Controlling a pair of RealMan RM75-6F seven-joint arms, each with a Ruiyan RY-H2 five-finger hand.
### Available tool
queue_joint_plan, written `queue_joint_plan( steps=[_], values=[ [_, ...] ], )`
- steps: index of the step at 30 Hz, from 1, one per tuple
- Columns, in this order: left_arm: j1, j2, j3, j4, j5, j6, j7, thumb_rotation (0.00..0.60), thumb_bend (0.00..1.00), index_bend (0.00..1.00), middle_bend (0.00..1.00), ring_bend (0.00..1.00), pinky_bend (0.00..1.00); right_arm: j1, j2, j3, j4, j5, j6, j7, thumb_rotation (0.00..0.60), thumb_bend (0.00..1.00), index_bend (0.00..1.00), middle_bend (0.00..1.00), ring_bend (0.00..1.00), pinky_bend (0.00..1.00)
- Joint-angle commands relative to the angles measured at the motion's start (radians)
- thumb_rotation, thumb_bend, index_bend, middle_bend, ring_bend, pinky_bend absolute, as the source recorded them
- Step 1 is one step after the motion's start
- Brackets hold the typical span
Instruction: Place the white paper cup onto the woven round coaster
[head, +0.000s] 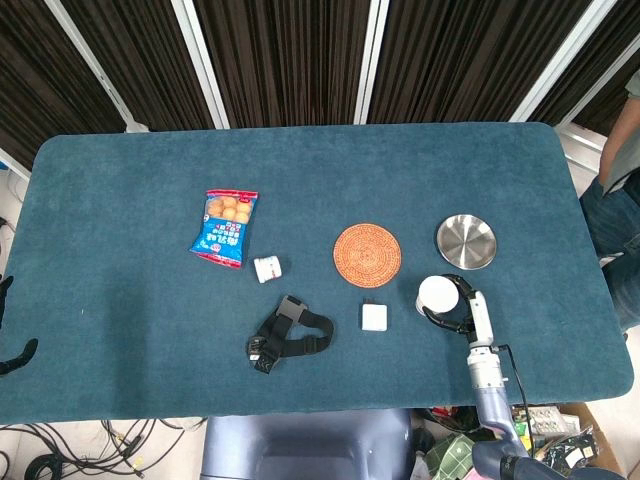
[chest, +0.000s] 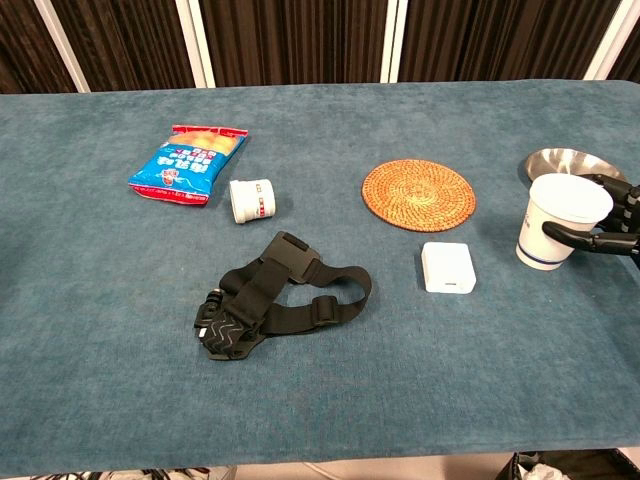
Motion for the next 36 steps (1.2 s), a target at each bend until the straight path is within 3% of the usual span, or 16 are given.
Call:
queue_joint_plan(
  steps=[1,22,36],
  values=[
    [0.000,0.000,0.000,0.000,0.000,-0.001,0.000,0.600,0.26,0.00,0.03,0.00,0.00,0.000,0.001,0.001,-0.001,0.000,0.001,-0.001,0.600,0.11,0.39,0.37,0.29,0.12],
    [0.000,0.002,0.001,-0.004,-0.004,-0.004,0.001,0.600,0.27,0.00,0.03,0.00,0.00,0.029,0.029,0.013,-0.029,-0.013,-0.001,-0.024,0.600,0.11,0.39,0.37,0.30,0.12],
    [-0.001,0.005,0.000,-0.006,-0.007,-0.007,-0.005,0.600,0.27,0.00,0.03,0.00,0.00,0.195,0.084,0.120,-0.131,0.026,-0.131,-0.156,0.600,0.11,0.39,0.37,0.31,0.12]
  ],
)
